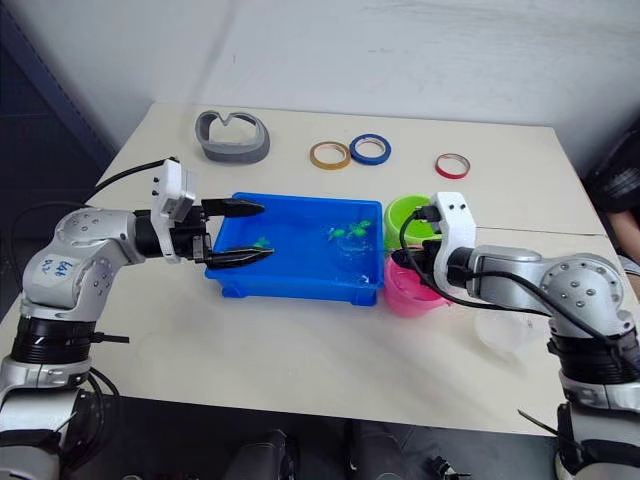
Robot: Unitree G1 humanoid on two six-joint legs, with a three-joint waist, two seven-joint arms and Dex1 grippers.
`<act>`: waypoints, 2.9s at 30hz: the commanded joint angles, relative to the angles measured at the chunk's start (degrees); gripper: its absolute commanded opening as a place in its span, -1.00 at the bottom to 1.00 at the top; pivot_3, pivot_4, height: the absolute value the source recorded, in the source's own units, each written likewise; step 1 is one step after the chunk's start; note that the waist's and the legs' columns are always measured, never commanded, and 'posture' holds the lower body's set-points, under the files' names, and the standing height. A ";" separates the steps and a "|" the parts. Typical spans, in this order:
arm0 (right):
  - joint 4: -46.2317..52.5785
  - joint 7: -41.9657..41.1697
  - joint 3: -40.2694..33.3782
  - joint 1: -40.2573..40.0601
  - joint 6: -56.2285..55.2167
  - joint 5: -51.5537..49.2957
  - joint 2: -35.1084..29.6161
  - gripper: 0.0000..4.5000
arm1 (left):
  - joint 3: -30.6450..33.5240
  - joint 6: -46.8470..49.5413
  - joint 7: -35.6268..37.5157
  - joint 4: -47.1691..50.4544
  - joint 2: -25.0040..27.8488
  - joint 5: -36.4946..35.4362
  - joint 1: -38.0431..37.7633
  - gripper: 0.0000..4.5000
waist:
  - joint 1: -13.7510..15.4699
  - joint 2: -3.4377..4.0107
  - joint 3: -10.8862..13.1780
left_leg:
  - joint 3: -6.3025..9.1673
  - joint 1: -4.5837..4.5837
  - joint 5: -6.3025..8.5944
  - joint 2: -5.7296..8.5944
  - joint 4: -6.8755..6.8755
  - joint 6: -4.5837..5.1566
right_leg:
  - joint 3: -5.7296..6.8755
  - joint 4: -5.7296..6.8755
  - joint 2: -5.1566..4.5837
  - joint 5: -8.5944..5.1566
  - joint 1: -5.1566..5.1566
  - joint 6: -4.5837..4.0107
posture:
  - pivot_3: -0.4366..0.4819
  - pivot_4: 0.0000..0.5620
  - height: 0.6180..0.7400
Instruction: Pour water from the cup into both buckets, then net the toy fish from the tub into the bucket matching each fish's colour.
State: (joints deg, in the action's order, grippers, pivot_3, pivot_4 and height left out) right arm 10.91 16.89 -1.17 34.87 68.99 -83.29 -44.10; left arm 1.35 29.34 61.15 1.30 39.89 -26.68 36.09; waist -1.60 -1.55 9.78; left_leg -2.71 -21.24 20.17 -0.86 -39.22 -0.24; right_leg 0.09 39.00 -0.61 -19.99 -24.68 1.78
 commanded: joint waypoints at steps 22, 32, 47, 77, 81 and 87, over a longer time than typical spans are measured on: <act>15.79 -35.36 5.93 -6.14 -17.33 40.59 -4.34 -1.00 | 2.04 -0.60 -0.55 0.62 1.05 -0.61 0.55 0.99 | 0.09 0.00 0.00 | 0.01 -0.03 0.03 0.01 0.02 0.05 | 0.02 0.02 0.00 0.01 0.01 0.02 | -0.05 -0.47 1.00; 25.78 -40.95 -11.76 -19.99 -20.49 37.69 -4.75 -1.00 | 0.36 0.57 2.71 -3.94 -2.12 -2.21 6.47 0.99 | 0.08 0.00 0.00 | 0.01 0.01 0.02 0.02 0.00 0.04 | 0.02 0.12 0.01 0.01 0.04 0.02 | -0.05 -0.47 1.00; 19.48 -46.23 -16.62 -33.16 -44.06 66.64 -16.03 -1.00 | -3.65 -5.82 4.58 -13.07 -9.07 2.01 12.80 0.99 | 0.08 0.00 0.00 | -0.06 0.11 0.01 0.09 -0.02 0.01 | -0.07 0.08 0.06 0.01 0.08 0.02 | -0.05 -0.47 1.00; 21.87 -51.13 -12.61 -12.80 -17.10 54.65 -4.84 -1.00 | -1.73 -5.39 5.16 -11.16 -3.31 3.47 8.91 0.99 | -0.15 0.24 -0.01 | -0.15 0.27 -0.04 0.00 -0.46 -0.11 | -0.25 0.67 0.12 0.01 -0.03 0.01 | -0.05 -0.47 1.00; 23.91 -49.52 -12.27 -9.88 0.60 43.42 -0.28 -1.00 | -0.37 -4.21 4.23 -8.90 -1.32 2.85 6.79 0.99 | 0.14 0.24 -0.01 | -0.07 0.15 -0.03 0.01 -0.47 -0.09 | -0.19 0.64 0.06 0.01 -0.02 0.01 | -0.05 -0.47 1.00; 21.25 -43.90 -10.96 -8.07 12.93 40.18 6.93 -1.00 | 0.88 -2.64 2.86 -5.88 0.11 2.60 4.43 0.99 | 0.16 0.24 -0.02 | -0.05 0.00 0.09 0.09 -0.51 0.11 | -0.19 0.58 -0.04 0.01 -0.02 0.01 | -0.05 -0.47 1.00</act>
State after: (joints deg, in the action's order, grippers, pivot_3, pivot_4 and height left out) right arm 32.67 -28.63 -11.47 25.83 80.05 -42.69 -37.50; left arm 0.71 26.49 64.43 -7.14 39.18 -23.15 40.53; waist -1.44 -1.31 9.77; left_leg -2.76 -21.24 20.26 -0.77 -39.74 -0.13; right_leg -0.09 39.58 -0.66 -19.98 -24.70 1.80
